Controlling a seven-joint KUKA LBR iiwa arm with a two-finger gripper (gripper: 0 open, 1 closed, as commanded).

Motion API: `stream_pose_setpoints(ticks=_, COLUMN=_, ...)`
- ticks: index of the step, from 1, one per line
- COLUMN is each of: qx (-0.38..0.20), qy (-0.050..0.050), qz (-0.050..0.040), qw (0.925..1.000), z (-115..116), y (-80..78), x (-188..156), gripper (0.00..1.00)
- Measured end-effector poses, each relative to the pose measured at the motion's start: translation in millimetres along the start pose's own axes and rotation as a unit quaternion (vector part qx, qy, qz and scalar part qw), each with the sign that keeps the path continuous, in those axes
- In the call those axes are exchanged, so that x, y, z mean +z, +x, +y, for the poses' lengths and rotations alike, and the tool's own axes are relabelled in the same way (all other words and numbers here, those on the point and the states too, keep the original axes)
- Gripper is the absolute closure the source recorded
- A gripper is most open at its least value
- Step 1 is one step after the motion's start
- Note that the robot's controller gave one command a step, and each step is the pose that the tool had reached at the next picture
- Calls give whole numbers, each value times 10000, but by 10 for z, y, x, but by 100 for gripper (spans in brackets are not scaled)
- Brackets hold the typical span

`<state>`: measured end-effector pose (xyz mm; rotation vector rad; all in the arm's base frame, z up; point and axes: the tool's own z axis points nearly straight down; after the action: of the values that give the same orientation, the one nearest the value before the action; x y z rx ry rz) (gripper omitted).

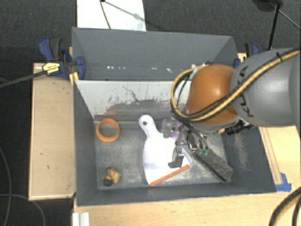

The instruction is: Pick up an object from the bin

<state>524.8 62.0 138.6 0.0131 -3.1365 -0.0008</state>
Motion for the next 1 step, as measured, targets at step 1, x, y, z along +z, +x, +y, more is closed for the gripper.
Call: stream_pose_setpoints(ticks=1, qx=13, qy=-3, qz=-37, qw=10000, z=-4, y=-15, x=-46, gripper=0)
